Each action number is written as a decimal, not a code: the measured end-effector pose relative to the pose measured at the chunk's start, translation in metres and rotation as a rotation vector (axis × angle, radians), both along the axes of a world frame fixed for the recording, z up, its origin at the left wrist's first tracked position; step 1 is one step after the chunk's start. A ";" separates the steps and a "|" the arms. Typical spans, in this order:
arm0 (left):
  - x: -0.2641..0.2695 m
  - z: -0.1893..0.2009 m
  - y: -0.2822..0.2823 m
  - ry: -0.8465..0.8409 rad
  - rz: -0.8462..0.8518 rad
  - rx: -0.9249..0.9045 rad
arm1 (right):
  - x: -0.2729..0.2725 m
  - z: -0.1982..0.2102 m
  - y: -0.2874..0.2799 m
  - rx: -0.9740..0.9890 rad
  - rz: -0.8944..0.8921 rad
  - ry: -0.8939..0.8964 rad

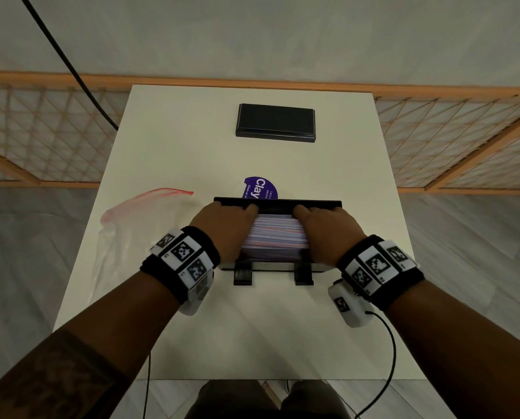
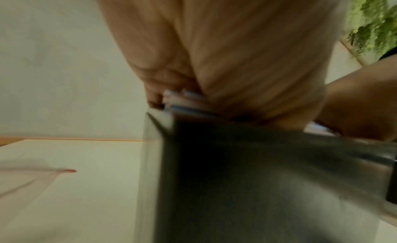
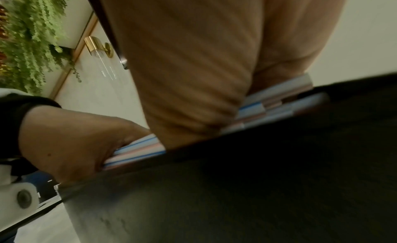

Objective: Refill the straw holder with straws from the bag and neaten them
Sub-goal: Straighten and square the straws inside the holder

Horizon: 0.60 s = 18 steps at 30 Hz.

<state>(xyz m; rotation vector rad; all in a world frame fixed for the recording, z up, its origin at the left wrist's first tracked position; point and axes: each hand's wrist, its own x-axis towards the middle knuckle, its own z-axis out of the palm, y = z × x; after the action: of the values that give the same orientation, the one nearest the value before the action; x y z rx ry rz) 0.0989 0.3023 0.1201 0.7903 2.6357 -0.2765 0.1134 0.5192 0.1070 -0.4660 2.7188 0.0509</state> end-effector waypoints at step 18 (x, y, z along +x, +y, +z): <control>0.042 -0.020 -0.013 0.071 0.204 0.349 | 0.032 0.003 0.008 -0.359 -0.176 0.015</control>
<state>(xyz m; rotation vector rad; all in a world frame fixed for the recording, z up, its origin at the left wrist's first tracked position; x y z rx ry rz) 0.1409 0.2893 0.1000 0.6138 2.8444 0.2212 0.1457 0.5274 0.1099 -0.3210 2.7772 -0.4889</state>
